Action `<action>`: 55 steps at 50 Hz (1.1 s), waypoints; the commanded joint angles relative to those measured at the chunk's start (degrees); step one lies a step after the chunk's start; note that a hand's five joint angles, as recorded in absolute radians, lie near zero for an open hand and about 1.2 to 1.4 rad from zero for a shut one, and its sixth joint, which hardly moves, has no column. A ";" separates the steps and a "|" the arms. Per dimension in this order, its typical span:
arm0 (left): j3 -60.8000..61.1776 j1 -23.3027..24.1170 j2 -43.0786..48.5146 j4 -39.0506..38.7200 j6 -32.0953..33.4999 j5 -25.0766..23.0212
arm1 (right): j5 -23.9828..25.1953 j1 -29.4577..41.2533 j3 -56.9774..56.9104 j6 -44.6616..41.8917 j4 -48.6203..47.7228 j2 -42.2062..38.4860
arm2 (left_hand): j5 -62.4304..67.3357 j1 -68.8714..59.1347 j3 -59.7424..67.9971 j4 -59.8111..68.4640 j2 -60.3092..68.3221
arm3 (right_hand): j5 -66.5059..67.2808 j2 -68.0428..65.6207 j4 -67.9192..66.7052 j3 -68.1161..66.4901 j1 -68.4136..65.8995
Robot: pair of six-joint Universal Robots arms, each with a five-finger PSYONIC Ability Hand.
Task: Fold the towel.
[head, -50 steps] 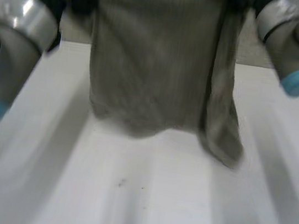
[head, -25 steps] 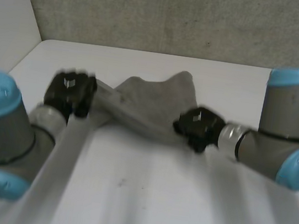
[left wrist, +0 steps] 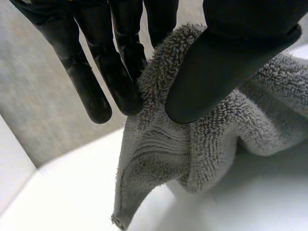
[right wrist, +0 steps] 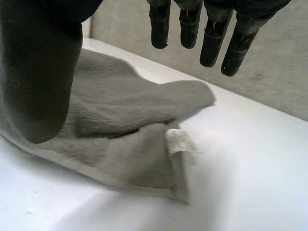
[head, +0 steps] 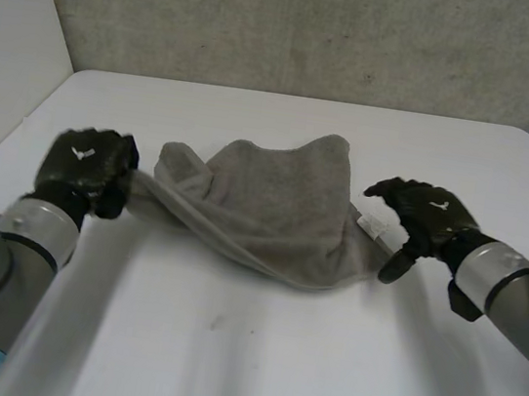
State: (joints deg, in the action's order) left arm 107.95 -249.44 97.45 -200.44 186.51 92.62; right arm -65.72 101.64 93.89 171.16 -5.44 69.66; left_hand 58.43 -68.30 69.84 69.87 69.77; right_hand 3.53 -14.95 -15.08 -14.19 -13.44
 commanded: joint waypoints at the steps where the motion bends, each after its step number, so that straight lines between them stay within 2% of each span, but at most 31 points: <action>1: -0.28 -0.35 -6.66 1.28 -0.18 -1.65 | -0.64 -1.98 1.12 0.31 -0.27 0.21 | 11.57 -11.70 10.16 10.13 10.23 | -3.53 4.95 5.08 4.19 3.44; 10: -1.07 0.53 -10.08 1.54 -0.27 -3.06 | -1.08 -0.92 1.74 0.40 -0.36 -2.16 | 11.57 -11.70 10.16 10.13 10.23 | -3.53 4.95 5.08 4.19 3.44; 26: -2.92 0.79 -9.91 1.71 -0.36 -2.97 | -2.22 7.25 -0.20 2.07 -1.59 -9.89 | 11.57 -11.70 10.16 10.13 10.23 | 0.75 0.66 0.79 -0.10 -0.84; 29: -3.62 0.79 -9.91 1.98 -0.36 -2.97 | -2.75 7.87 -1.60 5.06 -3.70 -11.39 | 11.57 -11.70 10.16 10.13 10.23 | 7.99 -6.57 -6.44 -7.33 -8.08; 31: -3.97 0.88 -9.91 2.15 -0.36 -2.97 | -4.50 8.57 -3.09 7.25 -5.97 -13.14 | 11.57 -11.70 10.16 10.13 10.23 | 18.37 -16.95 -16.82 -17.71 -18.46; 37: -5.64 0.79 -9.91 3.29 -2.28 -2.97 | -7.58 10.33 -6.53 8.13 -7.39 -16.49 | 11.57 -11.70 10.16 10.13 10.23 | 21.45 -20.03 -19.90 -20.79 -21.53; 42: -7.31 0.62 -9.82 4.96 -4.74 -2.97 | -9.87 11.73 -9.87 8.22 -7.57 -19.39 | 11.57 -11.70 10.16 10.13 10.23 | 31.37 -29.95 -29.82 -30.71 -31.46; 44: -7.84 0.44 -9.82 5.49 -5.28 -3.06 | -11.44 11.91 -11.61 8.13 -7.65 -20.70 | 11.57 -11.70 10.16 10.13 10.23 | 39.40 -37.99 -37.85 -38.75 -39.49; 53: -9.51 -0.08 -9.21 6.90 -7.30 -3.06 | -12.15 11.82 -12.94 8.13 -7.57 -22.02 | 11.57 -11.70 10.16 10.13 10.23 | 38.77 -37.35 -37.22 -38.11 -38.86; 54: -9.60 -0.08 -9.21 6.90 -7.30 -3.06 | -12.33 11.82 -13.03 8.05 -7.57 -22.02 | 11.57 -11.70 10.16 10.13 10.23 | 41.44 -40.02 -39.89 -40.78 -41.52; 55: -9.60 -0.08 -9.21 6.90 -7.30 -3.06 | -12.42 11.82 -13.03 8.05 -7.57 -22.02 | 11.57 -11.70 10.16 10.13 10.23 | 53.62 -52.20 -52.07 -52.96 -53.71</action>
State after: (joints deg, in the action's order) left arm 98.73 -249.50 88.04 -193.71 179.51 89.56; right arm -78.06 113.61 80.83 179.31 -13.06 47.61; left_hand 58.43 -68.30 69.84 69.88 69.77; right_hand 42.72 -52.89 -52.76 -52.76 -52.94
